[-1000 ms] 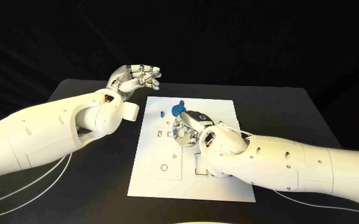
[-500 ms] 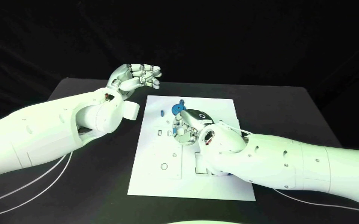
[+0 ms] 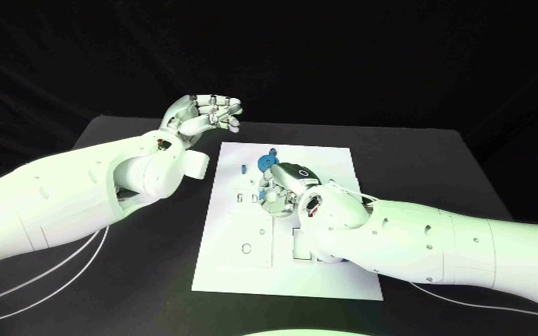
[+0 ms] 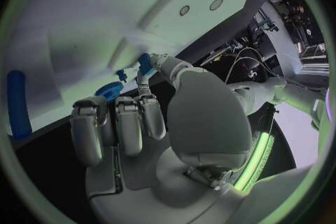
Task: Assemble the parts on the task board
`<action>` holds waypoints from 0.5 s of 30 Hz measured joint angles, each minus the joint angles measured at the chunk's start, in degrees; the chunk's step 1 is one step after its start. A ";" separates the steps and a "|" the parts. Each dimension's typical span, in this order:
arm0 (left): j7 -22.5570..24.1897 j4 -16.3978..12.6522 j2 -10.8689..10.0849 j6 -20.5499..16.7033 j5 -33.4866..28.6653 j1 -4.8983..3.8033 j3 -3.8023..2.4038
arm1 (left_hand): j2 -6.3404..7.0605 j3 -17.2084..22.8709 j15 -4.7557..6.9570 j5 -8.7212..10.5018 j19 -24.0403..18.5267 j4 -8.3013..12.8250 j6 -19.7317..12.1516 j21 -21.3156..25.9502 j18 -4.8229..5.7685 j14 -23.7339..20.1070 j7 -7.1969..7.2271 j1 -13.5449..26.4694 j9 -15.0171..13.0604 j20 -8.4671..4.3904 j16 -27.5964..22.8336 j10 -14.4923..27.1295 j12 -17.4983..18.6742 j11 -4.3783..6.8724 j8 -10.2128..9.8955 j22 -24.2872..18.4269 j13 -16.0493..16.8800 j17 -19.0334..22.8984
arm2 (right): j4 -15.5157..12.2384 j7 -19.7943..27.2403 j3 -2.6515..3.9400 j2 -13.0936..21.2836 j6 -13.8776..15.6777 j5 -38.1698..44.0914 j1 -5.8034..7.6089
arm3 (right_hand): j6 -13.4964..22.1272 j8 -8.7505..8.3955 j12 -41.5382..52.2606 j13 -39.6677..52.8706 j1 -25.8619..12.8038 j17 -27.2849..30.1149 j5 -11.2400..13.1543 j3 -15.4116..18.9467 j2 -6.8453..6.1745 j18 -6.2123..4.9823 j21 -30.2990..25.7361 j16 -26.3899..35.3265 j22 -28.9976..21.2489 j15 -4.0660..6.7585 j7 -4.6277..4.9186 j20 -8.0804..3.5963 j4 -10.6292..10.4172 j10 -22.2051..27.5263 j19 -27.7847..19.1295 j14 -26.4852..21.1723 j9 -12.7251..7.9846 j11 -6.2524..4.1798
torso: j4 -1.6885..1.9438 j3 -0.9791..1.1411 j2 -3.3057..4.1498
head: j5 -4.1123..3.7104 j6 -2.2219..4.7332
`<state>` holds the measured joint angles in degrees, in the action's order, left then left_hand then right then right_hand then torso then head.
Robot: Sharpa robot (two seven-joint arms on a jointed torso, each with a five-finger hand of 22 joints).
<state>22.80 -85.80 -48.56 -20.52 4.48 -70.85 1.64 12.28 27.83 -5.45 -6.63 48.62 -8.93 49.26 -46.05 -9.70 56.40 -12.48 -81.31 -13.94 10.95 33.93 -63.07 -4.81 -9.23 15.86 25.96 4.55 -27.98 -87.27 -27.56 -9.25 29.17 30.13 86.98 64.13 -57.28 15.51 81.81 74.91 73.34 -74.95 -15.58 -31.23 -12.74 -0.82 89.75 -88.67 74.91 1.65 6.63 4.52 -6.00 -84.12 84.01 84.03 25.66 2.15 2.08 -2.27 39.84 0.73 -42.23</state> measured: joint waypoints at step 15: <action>-0.16 0.19 -0.11 0.11 0.01 0.00 0.01 | 0.00 0.00 0.00 0.00 0.00 0.00 0.00 0.00 0.00 0.00 0.00 0.00 -0.02 0.00 0.00 0.00 0.00 0.00 0.00 -0.01 -0.01 0.00 | 0.00 0.19 -0.05 -0.01 -0.18 0.01 -0.04 | 2.87 -1.78 -1.13 0.00 -2.12 0.01 -0.05 1.21 -2.12 0.00 0.00 0.03 -0.01 -0.04 1.18 0.00 -0.08 0.41 0.00 -0.04 -0.89 0.41 | 0.00 -0.02 0.00 | 0.01 0.07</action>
<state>22.64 -85.61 -48.67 -20.41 4.49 -70.85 1.65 12.28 27.83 -5.46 -6.63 48.62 -8.93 49.26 -46.05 -9.70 56.40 -12.48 -81.31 -13.96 10.95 33.93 -63.07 -4.81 -9.23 15.86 25.95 4.54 -27.98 -87.27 -27.37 -9.29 29.16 29.95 86.99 64.09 -54.42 13.73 80.69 74.91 71.22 -74.94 -15.64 -30.03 -14.86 -0.82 89.75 -88.64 74.91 1.60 7.81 4.52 -6.08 -83.71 84.00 83.99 24.77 2.56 2.08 -2.29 39.84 0.73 -42.16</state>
